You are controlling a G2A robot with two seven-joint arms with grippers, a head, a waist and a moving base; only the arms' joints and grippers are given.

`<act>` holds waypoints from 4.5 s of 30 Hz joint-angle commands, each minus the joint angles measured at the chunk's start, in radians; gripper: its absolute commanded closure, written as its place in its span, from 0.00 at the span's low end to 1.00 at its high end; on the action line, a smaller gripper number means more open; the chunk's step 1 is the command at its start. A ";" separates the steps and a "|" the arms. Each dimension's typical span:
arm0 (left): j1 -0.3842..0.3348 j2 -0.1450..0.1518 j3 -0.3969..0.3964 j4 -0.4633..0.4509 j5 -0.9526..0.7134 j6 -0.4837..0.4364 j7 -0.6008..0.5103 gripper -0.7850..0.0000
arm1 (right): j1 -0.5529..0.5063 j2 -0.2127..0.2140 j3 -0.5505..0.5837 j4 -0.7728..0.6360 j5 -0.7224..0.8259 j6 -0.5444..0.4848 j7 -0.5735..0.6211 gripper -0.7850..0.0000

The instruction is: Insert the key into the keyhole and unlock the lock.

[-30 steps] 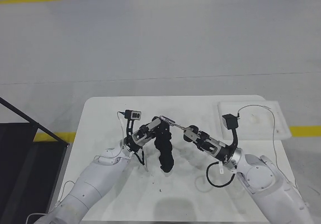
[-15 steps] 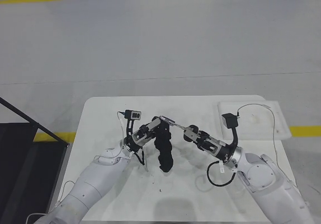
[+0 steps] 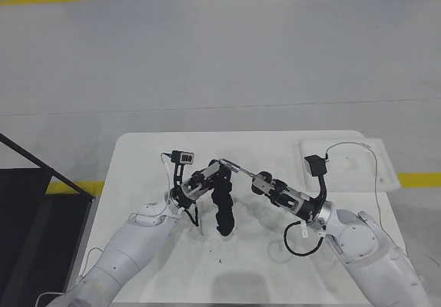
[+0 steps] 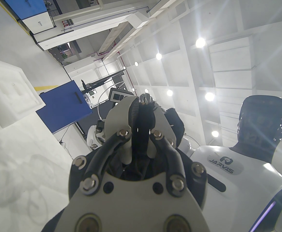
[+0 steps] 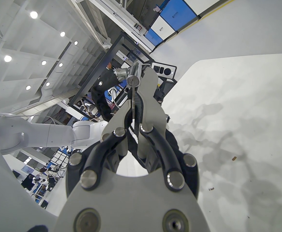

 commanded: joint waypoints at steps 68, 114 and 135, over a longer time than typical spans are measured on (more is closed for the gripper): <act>0.000 0.000 0.000 0.000 0.000 0.000 0.000 1.00 | -0.010 -0.014 0.024 -0.026 -0.082 0.000 0.018 1.00; 0.000 0.000 0.000 0.000 0.000 0.000 0.000 1.00 | 0.020 -0.019 0.024 -0.013 -0.090 0.021 0.072 1.00; 0.000 0.000 0.000 0.000 0.000 0.000 0.000 1.00 | 0.058 -0.016 0.034 0.012 -0.048 0.003 0.146 1.00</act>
